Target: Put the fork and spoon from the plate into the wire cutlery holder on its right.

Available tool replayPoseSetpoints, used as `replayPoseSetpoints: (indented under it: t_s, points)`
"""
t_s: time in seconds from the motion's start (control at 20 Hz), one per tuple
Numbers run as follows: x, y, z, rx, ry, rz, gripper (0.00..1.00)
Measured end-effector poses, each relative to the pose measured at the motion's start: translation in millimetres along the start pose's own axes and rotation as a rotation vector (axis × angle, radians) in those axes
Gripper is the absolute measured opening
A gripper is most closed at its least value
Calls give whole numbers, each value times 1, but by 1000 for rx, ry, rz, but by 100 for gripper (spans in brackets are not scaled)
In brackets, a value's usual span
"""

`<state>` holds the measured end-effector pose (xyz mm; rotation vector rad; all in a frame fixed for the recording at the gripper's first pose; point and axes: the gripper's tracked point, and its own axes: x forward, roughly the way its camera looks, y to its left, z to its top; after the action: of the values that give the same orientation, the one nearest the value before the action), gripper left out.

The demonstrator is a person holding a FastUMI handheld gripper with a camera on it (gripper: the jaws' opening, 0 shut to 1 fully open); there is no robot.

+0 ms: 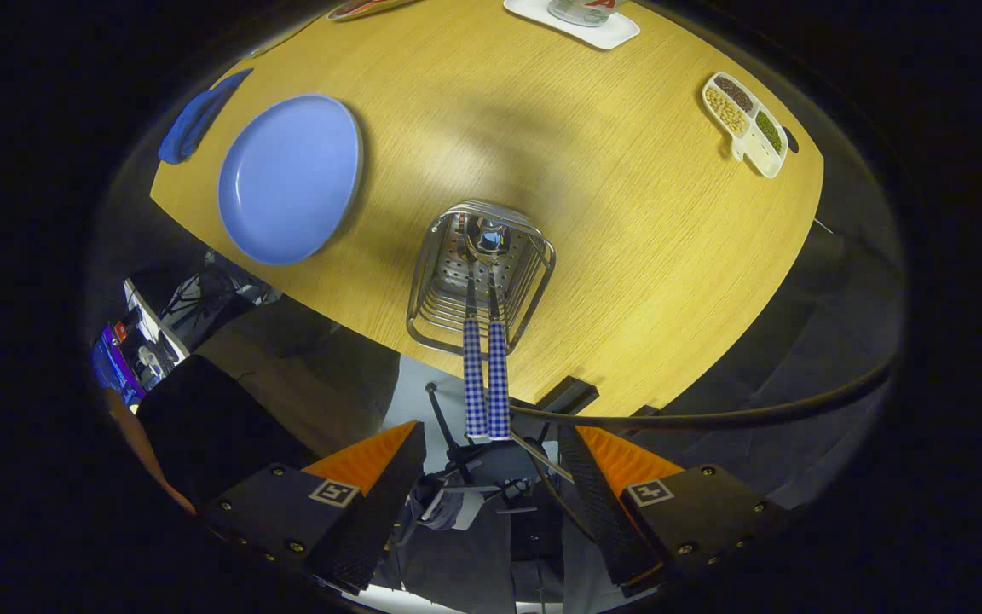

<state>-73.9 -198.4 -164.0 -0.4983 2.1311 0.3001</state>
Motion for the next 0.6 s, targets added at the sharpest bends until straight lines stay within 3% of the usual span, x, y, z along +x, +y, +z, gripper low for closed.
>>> replayPoseSetpoints:
  t_s: [0.05,0.25,0.6]
  points:
    - [-3,5,0,15,-31,7,97]
    - [-21,40,8,96,-251,47,100]
    - [-50,80,14,296,-666,44,100]
